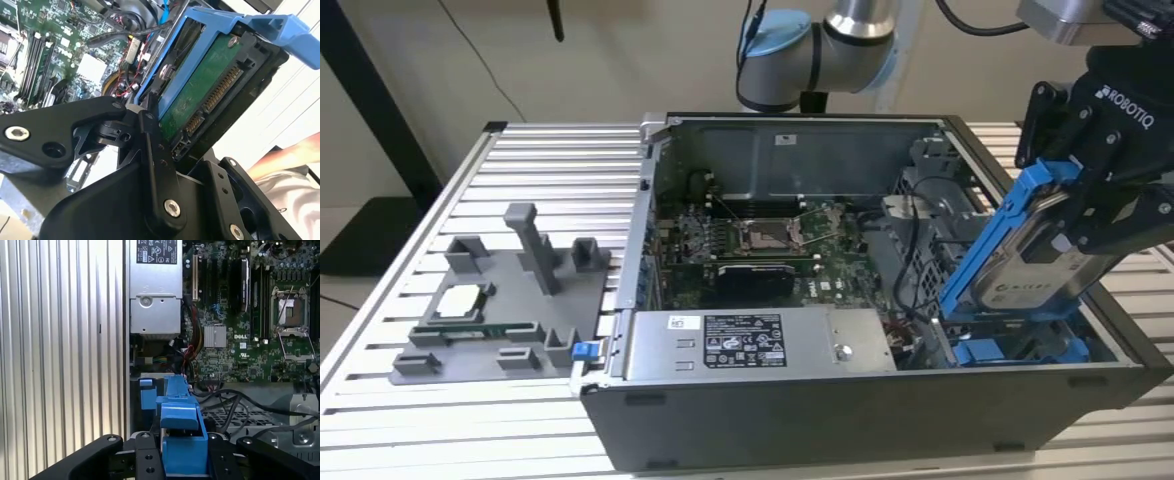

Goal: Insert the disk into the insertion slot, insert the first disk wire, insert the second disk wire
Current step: 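Insert the disk into the insertion slot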

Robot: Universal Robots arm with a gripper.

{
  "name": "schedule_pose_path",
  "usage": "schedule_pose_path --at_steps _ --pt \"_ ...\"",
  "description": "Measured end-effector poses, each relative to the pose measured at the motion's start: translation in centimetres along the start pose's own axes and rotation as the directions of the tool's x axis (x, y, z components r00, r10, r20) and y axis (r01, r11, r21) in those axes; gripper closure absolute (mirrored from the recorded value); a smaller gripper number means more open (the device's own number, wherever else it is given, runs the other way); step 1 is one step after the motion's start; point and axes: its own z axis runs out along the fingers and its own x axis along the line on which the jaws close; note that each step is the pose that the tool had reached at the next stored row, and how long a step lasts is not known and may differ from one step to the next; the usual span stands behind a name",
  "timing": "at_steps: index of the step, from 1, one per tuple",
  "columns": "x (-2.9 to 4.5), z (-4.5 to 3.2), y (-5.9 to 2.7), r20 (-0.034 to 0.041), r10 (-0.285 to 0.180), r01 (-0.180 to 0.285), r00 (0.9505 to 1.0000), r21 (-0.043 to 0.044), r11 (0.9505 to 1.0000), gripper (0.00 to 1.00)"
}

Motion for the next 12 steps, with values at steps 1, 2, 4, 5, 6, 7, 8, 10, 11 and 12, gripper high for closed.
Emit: schedule_pose_path --at_steps 1,2,4,5,6,7,8,10,11,12 --pt "0.00 0.00 0.00 -0.0001 0.001 -0.001 1.0000 0.0001 1.0000 1.00" --pt "0.00 0.00 0.00 -0.0001 0.001 -0.001 1.0000 0.0001 1.0000 1.00" --pt "0.00 0.01 0.01 0.0000 0.001 -0.001 1.0000 0.0001 1.0000 1.00" --pt "0.00 0.01 0.01 0.0001 0.001 -0.001 1.0000 0.0001 1.0000 1.00" --pt "0.00 0.01 0.01 0.0001 0.001 -0.001 1.0000 0.0001 1.0000 1.00" --pt "0.00 0.01 0.00 0.0001 0.001 -0.001 1.0000 0.0001 1.0000 1.00" --pt "0.00 0.01 0.00 0.0001 0.001 -0.001 1.0000 0.0001 1.0000 1.00" --pt "0.00 0.07 0.00 -0.0009 0.001 -0.001 1.0000 0.0004 1.0000 1.00" --pt "0.01 0.09 0.00 -0.0050 0.001 -0.001 1.0000 0.0006 1.0000 1.00" --pt "0.01 0.10 0.00 -0.0124 0.002 -0.002 0.9999 0.0009 1.0000 1.00"
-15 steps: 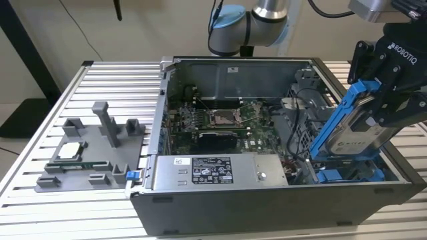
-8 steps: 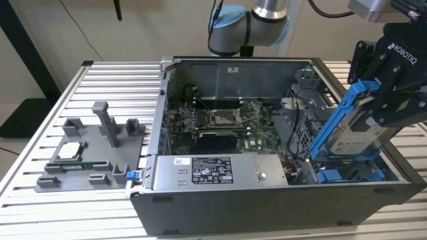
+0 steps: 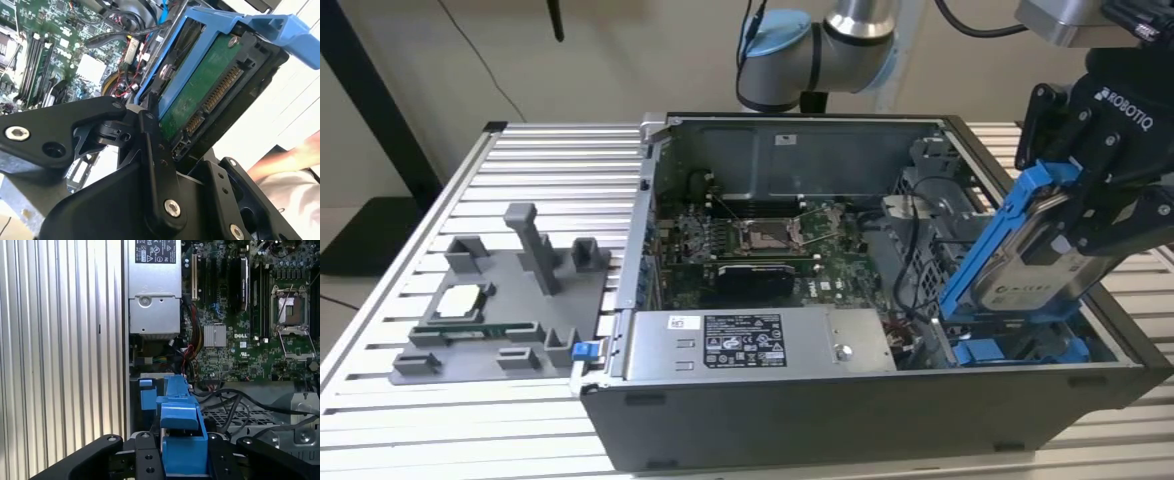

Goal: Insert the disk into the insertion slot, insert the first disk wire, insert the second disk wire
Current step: 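Insert the disk into the insertion slot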

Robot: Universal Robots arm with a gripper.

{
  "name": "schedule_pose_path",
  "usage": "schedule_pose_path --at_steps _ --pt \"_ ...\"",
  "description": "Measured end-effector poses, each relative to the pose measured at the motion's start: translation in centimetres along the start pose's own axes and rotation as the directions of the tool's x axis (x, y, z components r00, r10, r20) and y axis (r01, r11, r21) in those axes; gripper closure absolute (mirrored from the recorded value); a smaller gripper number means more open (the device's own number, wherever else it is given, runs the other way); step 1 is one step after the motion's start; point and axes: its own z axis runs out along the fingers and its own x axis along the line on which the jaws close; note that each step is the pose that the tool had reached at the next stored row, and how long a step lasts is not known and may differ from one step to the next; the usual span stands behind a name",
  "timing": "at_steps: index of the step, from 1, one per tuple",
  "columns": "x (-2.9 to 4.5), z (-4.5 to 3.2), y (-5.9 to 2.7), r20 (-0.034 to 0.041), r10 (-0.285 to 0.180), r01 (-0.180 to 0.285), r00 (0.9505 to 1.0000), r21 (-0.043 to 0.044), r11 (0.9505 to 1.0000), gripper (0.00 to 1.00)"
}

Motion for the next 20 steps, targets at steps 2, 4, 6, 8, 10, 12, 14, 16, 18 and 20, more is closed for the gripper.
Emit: schedule_pose_path --at_steps 2,4,6,8,10,12,14,16,18,20 --pt "0.00 0.07 -0.01 -0.0130 0.000 0.000 0.9999 0.0006 1.0000 1.00" --pt "0.00 0.15 -0.02 -0.0205 0.001 -0.001 0.9998 0.0009 1.0000 1.00" --pt "0.00 0.18 -0.03 -0.0204 0.001 -0.001 0.9998 0.0009 1.0000 1.00" --pt "0.00 0.27 -0.06 -0.0199 0.001 -0.001 0.9998 0.0009 1.0000 1.00" --pt "0.00 0.40 -0.10 -0.0199 0.001 -0.001 0.9998 0.0009 1.0000 1.00" --pt "0.00 0.55 -0.14 -0.0199 0.000 0.000 0.9998 0.0008 1.0000 1.00" --pt "0.00 0.70 -0.20 -0.0200 0.000 0.000 0.9998 0.0008 1.0000 1.00" --pt "0.01 0.89 -0.31 -0.0173 0.000 0.000 0.9998 0.0007 1.0000 1.00" --pt "-0.01 0.98 -0.37 -0.0155 0.000 0.000 0.9999 0.0006 1.0000 1.00" --pt "-0.03 1.07 -0.40 -0.0130 0.000 0.000 0.9999 0.0006 1.0000 1.00"
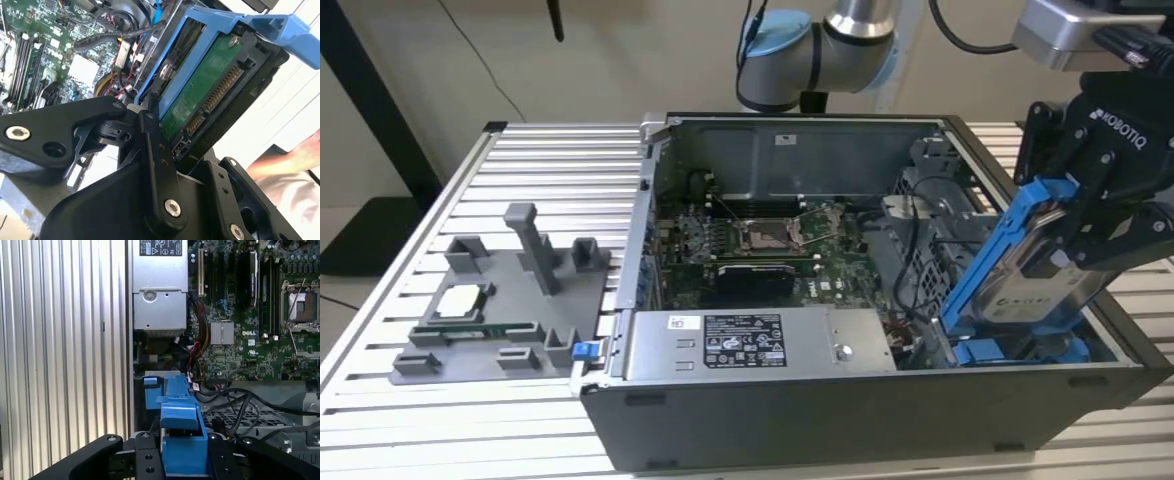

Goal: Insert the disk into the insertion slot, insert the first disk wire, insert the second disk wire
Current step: 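Insert the disk into the insertion slot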

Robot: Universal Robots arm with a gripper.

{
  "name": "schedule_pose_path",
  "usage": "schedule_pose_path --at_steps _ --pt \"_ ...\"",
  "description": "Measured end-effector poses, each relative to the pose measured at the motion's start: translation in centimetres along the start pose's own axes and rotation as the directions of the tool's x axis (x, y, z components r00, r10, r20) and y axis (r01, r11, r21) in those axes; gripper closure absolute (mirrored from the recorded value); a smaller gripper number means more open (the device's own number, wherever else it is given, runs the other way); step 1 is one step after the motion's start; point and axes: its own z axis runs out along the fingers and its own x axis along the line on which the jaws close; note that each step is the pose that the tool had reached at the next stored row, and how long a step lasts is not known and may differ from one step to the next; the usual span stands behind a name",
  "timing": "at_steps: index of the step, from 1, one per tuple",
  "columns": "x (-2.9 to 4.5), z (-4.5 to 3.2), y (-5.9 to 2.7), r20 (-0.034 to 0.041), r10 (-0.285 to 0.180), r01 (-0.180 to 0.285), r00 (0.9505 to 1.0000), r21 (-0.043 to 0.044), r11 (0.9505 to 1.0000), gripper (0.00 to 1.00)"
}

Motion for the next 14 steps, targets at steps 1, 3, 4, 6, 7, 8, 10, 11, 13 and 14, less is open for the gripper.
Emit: schedule_pose_path --at_steps 1,3,4,6,7,8,10,11,13,14 --pt "0.00 0.04 -0.02 0.0019 0.000 0.000 1.0000 -0.0001 1.0000 1.00" --pt "-0.02 0.13 -0.07 0.0059 0.000 0.000 1.0000 -0.0002 1.0000 1.00" --pt "-0.03 0.18 -0.10 0.0080 -0.001 0.001 1.0000 -0.0003 1.0000 1.00" --pt "-0.04 0.27 -0.18 0.0109 -0.001 0.001 0.9999 -0.0005 1.0000 1.00" --pt "-0.04 0.31 -0.23 0.0116 -0.001 0.001 0.9999 -0.0005 1.0000 1.00" --pt "-0.04 0.36 -0.29 0.0120 -0.001 0.001 0.9999 -0.0005 1.0000 1.00" --pt "-0.05 0.43 -0.38 0.0121 -0.001 0.001 0.9999 -0.0006 1.0000 1.00" --pt "-0.04 0.48 -0.39 0.0121 -0.001 0.001 0.9999 -0.0005 1.0000 1.00" --pt "-0.04 0.57 -0.41 0.0121 -0.001 0.001 0.9999 -0.0005 1.0000 1.00" --pt "-0.04 0.60 -0.42 0.0119 -0.001 0.001 0.9999 -0.0005 1.0000 1.00"
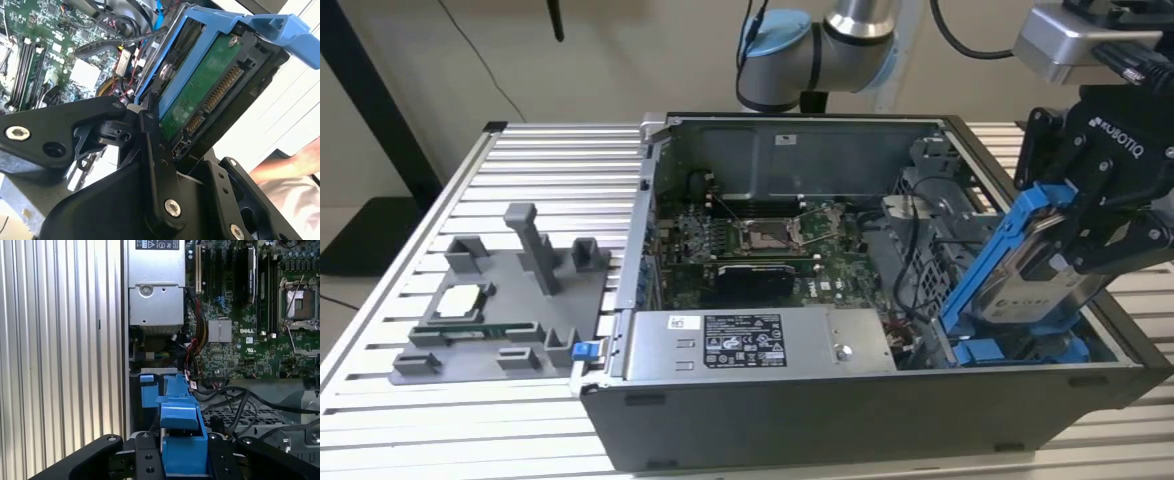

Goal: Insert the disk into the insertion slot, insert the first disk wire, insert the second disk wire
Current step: 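Insert the disk into the insertion slot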

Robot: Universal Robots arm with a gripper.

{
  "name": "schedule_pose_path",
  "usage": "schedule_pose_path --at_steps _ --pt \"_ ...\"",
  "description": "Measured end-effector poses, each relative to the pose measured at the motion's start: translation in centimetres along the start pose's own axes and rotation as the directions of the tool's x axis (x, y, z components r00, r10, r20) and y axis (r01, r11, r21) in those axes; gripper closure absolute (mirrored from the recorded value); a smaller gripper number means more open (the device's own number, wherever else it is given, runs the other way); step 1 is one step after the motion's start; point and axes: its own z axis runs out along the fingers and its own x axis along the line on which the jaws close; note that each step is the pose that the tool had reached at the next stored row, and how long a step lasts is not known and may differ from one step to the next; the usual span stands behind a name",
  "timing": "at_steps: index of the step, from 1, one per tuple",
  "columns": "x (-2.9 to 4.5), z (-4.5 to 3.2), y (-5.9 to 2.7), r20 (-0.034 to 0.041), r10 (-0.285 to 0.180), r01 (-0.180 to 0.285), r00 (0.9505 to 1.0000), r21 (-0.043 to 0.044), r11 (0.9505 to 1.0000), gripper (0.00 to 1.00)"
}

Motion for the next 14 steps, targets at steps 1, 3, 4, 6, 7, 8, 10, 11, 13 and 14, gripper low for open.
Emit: schedule_pose_path --at_steps 1,3,4,6,7,8,10,11,13,14 --pt "0.00 0.03 0.00 0.0000 0.000 0.000 1.0000 0.0000 1.0000 1.00" --pt "0.01 0.12 -0.01 0.0001 0.000 0.000 1.0000 0.0000 1.0000 1.00" --pt "0.01 0.16 -0.01 0.0002 0.000 0.000 1.0000 0.0000 1.0000 1.00" --pt "0.01 0.24 -0.01 0.0002 0.000 0.000 1.0000 0.0000 1.0000 1.00" --pt "0.01 0.29 -0.02 0.0001 0.000 0.000 1.0000 0.0000 1.0000 1.00" --pt "0.02 0.35 -0.02 0.0002 0.000 0.000 1.0000 0.0000 1.0000 1.00" --pt "0.02 0.53 -0.03 0.0003 0.000 0.000 1.0000 0.0000 1.0000 1.00" --pt "0.02 0.61 -0.04 -0.0001 0.000 0.000 1.0000 0.0000 1.0000 1.00" --pt "0.03 0.80 -0.05 0.0003 0.000 0.000 1.0000 0.0000 1.0000 1.00" --pt "0.03 0.91 -0.05 0.0002 0.000 0.000 1.0000 0.0000 1.0000 1.00"
